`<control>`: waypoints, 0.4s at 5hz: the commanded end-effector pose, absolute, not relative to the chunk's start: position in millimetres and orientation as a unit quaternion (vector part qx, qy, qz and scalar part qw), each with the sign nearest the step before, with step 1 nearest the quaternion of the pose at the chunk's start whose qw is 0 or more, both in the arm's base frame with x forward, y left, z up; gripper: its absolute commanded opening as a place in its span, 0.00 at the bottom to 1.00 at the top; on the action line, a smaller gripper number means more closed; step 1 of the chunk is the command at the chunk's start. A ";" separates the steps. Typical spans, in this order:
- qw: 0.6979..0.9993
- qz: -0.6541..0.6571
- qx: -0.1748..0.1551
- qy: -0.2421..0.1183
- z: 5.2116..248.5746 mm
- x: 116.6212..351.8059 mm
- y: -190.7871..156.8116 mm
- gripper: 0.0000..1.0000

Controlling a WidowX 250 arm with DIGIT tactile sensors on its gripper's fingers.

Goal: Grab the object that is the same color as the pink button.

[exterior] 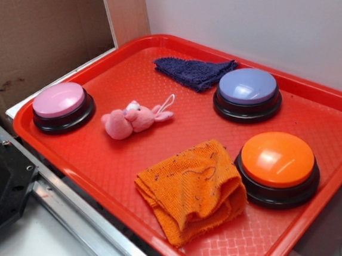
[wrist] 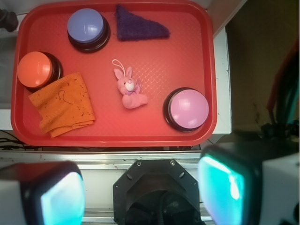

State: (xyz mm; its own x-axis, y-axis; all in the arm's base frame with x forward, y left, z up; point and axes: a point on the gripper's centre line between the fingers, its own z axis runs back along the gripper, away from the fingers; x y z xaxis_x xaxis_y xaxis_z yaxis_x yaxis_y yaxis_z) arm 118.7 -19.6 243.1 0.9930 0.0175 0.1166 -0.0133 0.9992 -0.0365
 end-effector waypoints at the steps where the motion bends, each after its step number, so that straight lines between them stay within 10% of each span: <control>1: 0.998 0.008 -0.018 -0.059 243.1 118.7 -19.6 1.00; 2: 0.998 -0.024 -0.019 -0.056 240.5 144.3 -35.1 1.00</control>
